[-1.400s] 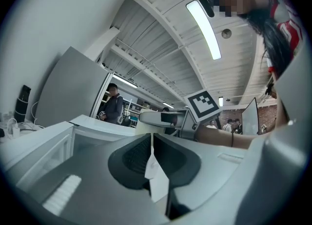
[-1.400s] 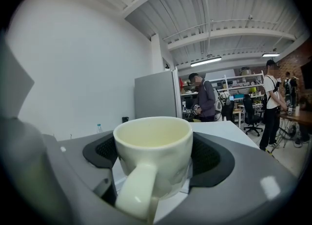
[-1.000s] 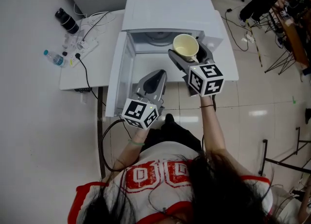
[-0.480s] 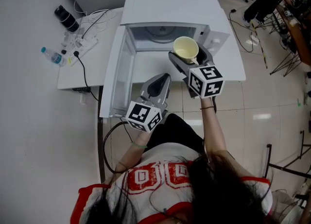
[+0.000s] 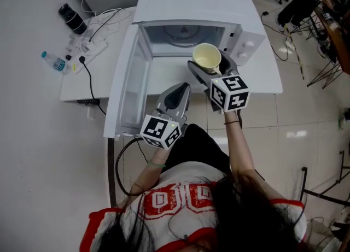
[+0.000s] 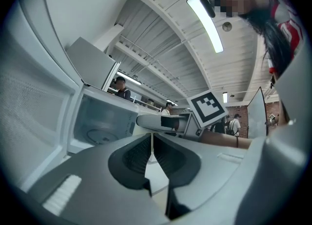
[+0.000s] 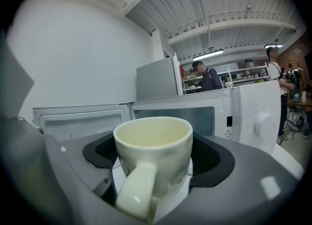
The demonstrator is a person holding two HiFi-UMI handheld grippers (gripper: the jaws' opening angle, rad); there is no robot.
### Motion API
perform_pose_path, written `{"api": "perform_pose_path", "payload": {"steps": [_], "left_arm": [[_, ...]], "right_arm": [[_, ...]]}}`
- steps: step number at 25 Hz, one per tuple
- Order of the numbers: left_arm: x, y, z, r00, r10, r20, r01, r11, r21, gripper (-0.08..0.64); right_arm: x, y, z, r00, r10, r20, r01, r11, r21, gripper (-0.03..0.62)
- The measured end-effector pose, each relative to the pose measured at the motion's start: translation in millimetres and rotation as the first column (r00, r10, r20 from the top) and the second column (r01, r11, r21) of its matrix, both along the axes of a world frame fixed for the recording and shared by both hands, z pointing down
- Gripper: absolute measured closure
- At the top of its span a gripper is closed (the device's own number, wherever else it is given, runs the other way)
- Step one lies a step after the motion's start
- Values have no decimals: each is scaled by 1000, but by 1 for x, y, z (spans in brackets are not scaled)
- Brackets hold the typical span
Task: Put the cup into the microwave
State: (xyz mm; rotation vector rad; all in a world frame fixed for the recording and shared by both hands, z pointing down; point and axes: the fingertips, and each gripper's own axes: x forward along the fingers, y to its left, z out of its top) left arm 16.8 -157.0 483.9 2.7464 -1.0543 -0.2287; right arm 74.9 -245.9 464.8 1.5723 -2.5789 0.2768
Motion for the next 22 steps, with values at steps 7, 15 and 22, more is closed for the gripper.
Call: {"api": "perform_pose_path", "payload": {"steps": [7,15,22], "left_arm": [[4,-11,17,1000,6,-9,-6,1000,9,558],[3,-22,29,999,-11,-31,11,1000,3,558],[6,-22,43,1000,-16,10,16,1000,1,558]], "right_arm": [[-2,-22,22,1000,-3,-3,3,1000,-1,150],[-14,-60,42,1000,-1,30,2,1000,-15,150],[-21,-87,55,1000,3,9,-3,1000,-7,150]]}}
